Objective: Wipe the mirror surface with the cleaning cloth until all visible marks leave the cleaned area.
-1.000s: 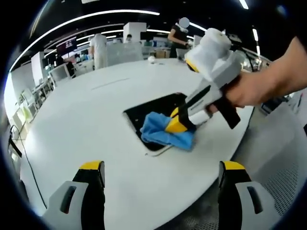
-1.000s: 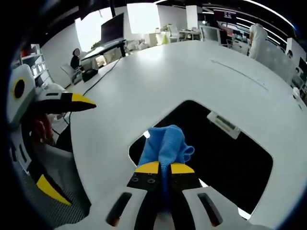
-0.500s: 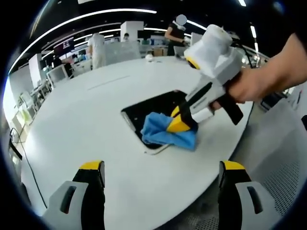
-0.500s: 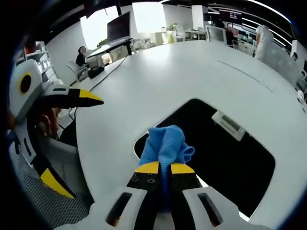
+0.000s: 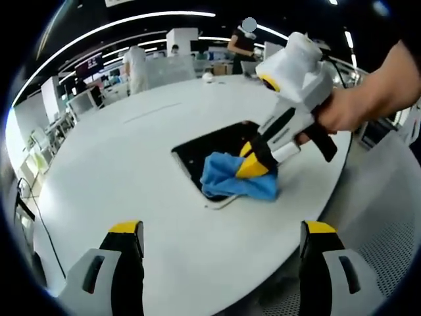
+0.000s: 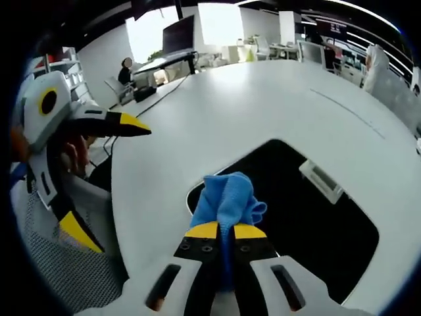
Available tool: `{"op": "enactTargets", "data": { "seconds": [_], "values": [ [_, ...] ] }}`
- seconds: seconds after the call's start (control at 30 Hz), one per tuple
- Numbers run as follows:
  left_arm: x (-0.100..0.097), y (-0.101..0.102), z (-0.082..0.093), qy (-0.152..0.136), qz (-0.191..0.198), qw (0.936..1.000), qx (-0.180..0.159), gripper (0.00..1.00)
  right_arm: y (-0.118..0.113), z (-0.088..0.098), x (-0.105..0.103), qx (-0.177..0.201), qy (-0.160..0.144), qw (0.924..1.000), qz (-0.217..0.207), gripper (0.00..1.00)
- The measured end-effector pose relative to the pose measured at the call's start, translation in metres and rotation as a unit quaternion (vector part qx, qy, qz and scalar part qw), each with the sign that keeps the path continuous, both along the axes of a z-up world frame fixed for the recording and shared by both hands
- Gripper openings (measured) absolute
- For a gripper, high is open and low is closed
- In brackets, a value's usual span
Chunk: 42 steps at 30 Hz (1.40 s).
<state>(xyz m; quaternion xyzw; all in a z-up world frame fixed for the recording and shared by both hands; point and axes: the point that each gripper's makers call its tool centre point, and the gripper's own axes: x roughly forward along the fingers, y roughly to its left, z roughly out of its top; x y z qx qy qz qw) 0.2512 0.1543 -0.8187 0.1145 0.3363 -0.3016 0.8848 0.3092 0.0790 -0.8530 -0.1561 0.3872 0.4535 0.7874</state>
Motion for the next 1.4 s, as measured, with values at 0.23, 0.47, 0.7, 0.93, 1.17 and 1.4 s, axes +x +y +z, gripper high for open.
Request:
{"op": "enactTargets", "data": {
  "seconds": [0.23, 0.47, 0.7, 0.93, 1.17, 1.4],
  "values": [
    [0.001, 0.003, -0.002, 0.003, 0.01, 0.9999, 0.004, 1.0, -0.001, -0.001, 0.0, -0.007, -0.001, 0.9997, 0.024, 0.0],
    [0.0, 0.002, -0.004, 0.011, 0.005, 0.9999, 0.005, 1.0, -0.013, -0.001, -0.001, -0.006, 0.008, 0.9995, 0.03, 0.0],
    [0.002, 0.002, -0.003, 0.009, 0.005, 0.9999, 0.005, 1.0, -0.022, -0.001, -0.002, -0.009, 0.015, 0.999, 0.041, 0.0],
    [0.001, 0.003, -0.004, 0.012, 0.007, 0.9999, 0.005, 1.0, -0.023, -0.001, -0.001, -0.004, 0.034, 0.9983, 0.047, 0.0],
    [0.002, 0.003, -0.003, 0.01, 0.009, 0.9999, 0.004, 1.0, -0.028, -0.001, -0.002, -0.013, 0.038, 0.9973, 0.061, 0.0],
    [0.003, 0.003, -0.002, 0.008, 0.012, 0.9999, 0.003, 1.0, -0.027, -0.001, -0.001, -0.018, 0.048, 0.9969, 0.06, 0.01]
  ]
}}
